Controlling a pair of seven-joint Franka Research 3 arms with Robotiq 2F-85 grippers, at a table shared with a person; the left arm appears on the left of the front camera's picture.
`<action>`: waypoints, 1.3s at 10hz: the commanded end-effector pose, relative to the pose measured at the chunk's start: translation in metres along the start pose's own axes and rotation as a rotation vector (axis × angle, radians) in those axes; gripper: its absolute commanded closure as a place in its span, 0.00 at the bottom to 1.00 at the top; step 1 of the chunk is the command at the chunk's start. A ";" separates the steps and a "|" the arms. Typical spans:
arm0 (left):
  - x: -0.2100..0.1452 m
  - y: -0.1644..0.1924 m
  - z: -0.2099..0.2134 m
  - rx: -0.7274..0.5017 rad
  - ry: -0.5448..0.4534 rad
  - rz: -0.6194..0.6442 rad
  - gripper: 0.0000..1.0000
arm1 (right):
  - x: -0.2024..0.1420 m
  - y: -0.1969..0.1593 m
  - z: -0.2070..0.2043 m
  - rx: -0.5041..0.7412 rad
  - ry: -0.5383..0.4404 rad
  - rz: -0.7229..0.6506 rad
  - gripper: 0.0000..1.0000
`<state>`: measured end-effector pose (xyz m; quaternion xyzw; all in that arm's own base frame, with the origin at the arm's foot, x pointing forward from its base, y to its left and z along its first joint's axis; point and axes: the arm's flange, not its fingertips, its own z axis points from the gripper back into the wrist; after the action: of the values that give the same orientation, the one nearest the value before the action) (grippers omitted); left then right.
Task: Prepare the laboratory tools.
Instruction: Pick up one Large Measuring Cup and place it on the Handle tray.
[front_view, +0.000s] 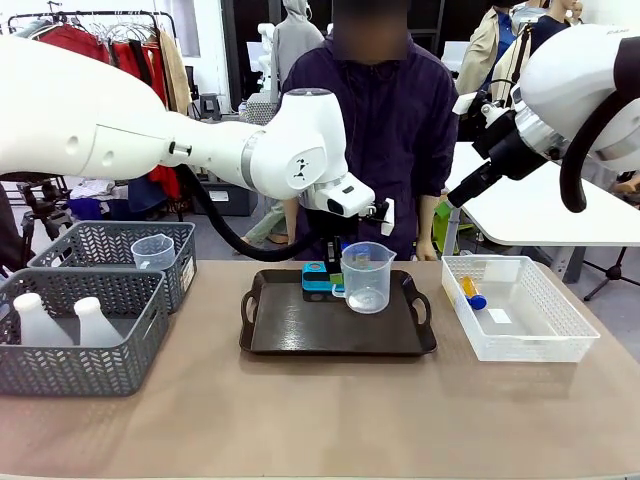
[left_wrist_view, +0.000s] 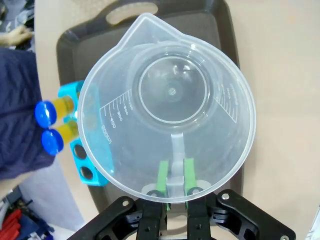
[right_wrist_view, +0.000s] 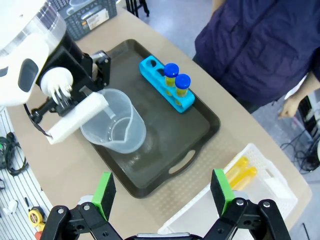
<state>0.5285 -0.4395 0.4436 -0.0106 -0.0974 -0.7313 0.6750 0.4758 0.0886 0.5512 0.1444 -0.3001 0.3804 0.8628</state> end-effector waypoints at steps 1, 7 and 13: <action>0.015 0.015 -0.007 -0.009 0.015 -0.059 1.00 | 0.000 0.000 0.001 0.005 -0.004 -0.003 0.00; 0.038 0.030 -0.058 -0.064 0.071 -0.119 1.00 | 0.000 0.000 0.001 0.005 -0.004 -0.003 0.00; 0.031 0.032 -0.070 -0.076 0.101 -0.096 0.55 | 0.000 0.000 0.001 0.005 -0.004 -0.003 0.00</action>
<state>0.5598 -0.4821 0.3779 -0.0038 -0.0391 -0.7654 0.6423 0.4758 0.0886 0.5512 0.1444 -0.3000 0.3804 0.8628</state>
